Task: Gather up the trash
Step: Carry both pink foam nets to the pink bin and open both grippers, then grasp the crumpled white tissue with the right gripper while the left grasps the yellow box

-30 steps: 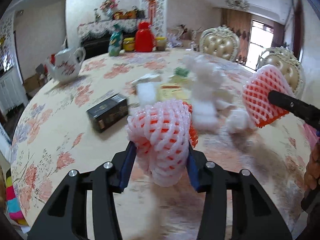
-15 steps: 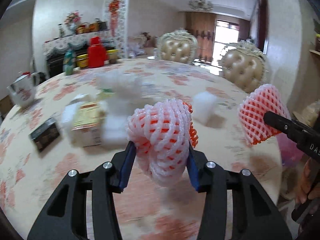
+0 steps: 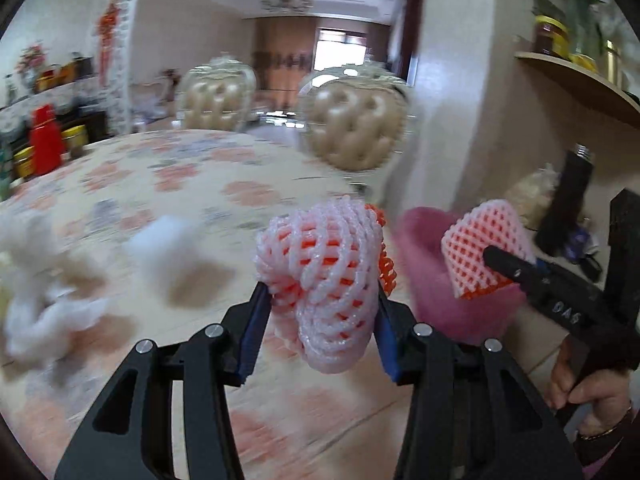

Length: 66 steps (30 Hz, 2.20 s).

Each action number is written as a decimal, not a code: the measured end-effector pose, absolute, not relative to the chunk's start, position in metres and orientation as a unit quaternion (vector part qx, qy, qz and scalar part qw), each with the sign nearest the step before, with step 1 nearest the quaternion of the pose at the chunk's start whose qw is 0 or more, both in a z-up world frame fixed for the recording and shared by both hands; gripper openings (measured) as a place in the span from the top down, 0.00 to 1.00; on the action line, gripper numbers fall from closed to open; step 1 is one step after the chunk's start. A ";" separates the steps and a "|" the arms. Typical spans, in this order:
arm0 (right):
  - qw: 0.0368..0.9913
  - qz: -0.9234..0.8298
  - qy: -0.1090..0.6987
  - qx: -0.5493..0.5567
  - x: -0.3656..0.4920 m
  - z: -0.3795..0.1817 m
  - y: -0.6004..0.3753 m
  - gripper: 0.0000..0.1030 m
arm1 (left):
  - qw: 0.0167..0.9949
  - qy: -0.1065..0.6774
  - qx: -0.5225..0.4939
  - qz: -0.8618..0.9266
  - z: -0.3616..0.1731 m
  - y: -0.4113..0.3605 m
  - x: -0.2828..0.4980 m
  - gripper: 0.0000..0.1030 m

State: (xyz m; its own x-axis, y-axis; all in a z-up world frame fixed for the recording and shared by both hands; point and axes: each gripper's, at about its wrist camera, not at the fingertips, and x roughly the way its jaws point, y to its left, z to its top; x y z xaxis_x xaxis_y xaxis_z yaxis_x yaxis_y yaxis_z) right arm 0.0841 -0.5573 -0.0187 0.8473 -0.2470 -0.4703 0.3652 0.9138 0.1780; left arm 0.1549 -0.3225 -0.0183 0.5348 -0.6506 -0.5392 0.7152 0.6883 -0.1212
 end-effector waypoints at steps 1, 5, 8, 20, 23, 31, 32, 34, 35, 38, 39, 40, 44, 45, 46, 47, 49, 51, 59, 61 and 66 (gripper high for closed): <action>0.949 -0.177 0.228 0.129 0.080 -0.021 -0.570 0.55 | 0.869 0.283 0.058 -0.402 -0.017 -0.338 0.155 0.54; 0.939 -0.215 0.233 0.132 0.069 -0.031 -0.607 0.55 | 0.848 0.285 0.061 -0.443 -0.015 -0.394 0.155 0.54; 0.933 -0.234 0.238 0.137 0.065 -0.039 -0.631 0.55 | 0.833 0.290 0.061 -0.467 -0.017 -0.431 0.160 0.53; 0.924 -0.246 0.255 0.144 0.074 -0.059 -0.669 0.52 | 0.791 0.321 0.105 -0.510 -0.046 -0.532 0.172 0.47; 0.925 -0.245 0.254 0.143 0.075 -0.059 -0.669 0.43 | 0.791 0.321 0.117 -0.508 -0.051 -0.540 0.173 0.37; 0.925 -0.257 0.233 0.156 0.058 -0.053 -0.672 0.21 | 0.806 0.313 0.101 -0.492 -0.048 -0.523 0.179 0.12; 0.925 -0.260 0.228 0.158 0.055 -0.050 -0.670 0.21 | 0.808 0.313 0.098 -0.490 -0.047 -0.521 0.179 0.11; 0.926 -0.262 0.219 0.163 0.049 -0.045 -0.666 0.21 | 0.813 0.310 0.095 -0.483 -0.044 -0.512 0.179 0.11; 0.926 -0.263 0.216 0.164 0.047 -0.043 -0.665 0.21 | 0.817 0.307 0.093 -0.480 -0.042 -0.507 0.179 0.11; 0.929 -0.260 0.213 0.156 0.043 -0.035 -0.651 0.19 | 0.832 0.297 0.089 -0.461 -0.037 -0.482 0.178 0.04; 0.930 -0.257 0.213 0.154 0.042 -0.033 -0.647 0.18 | 0.838 0.293 0.084 -0.453 -0.036 -0.473 0.178 0.04; 0.931 -0.253 0.212 0.153 0.043 -0.031 -0.642 0.17 | 0.844 0.290 0.081 -0.443 -0.035 -0.460 0.177 0.04; 0.937 -0.230 0.213 0.153 0.055 -0.027 -0.619 0.12 | 0.866 0.282 0.083 -0.404 -0.036 -0.413 0.176 0.04; 0.939 -0.223 0.215 0.152 0.060 -0.027 -0.612 0.12 | 0.871 0.282 0.083 -0.395 -0.036 -0.401 0.176 0.04; 0.941 -0.212 0.219 0.149 0.068 -0.027 -0.602 0.12 | 0.874 0.281 0.082 -0.388 -0.035 -0.389 0.176 0.04; 0.942 -0.204 0.222 0.147 0.073 -0.027 -0.595 0.12 | 0.878 0.281 0.081 -0.379 -0.035 -0.377 0.176 0.04; 0.946 -0.180 0.231 0.141 0.089 -0.027 -0.574 0.12 | 0.888 0.277 0.081 -0.357 -0.034 -0.351 0.176 0.04; 0.949 -0.159 0.238 0.134 0.101 -0.027 -0.556 0.12 | 0.897 0.273 0.082 -0.338 -0.032 -0.328 0.175 0.04; 0.953 -0.065 0.271 0.121 0.155 -0.034 -0.474 0.12 | 0.925 0.283 0.080 -0.242 -0.028 -0.221 0.183 0.04; 0.952 -0.042 0.281 0.115 0.168 -0.034 -0.452 0.12 | 0.930 0.289 0.079 -0.215 -0.030 -0.190 0.185 0.04; 0.950 0.014 0.298 0.089 0.199 -0.032 -0.396 0.12 | 0.944 0.299 0.069 -0.126 -0.036 -0.109 0.190 0.04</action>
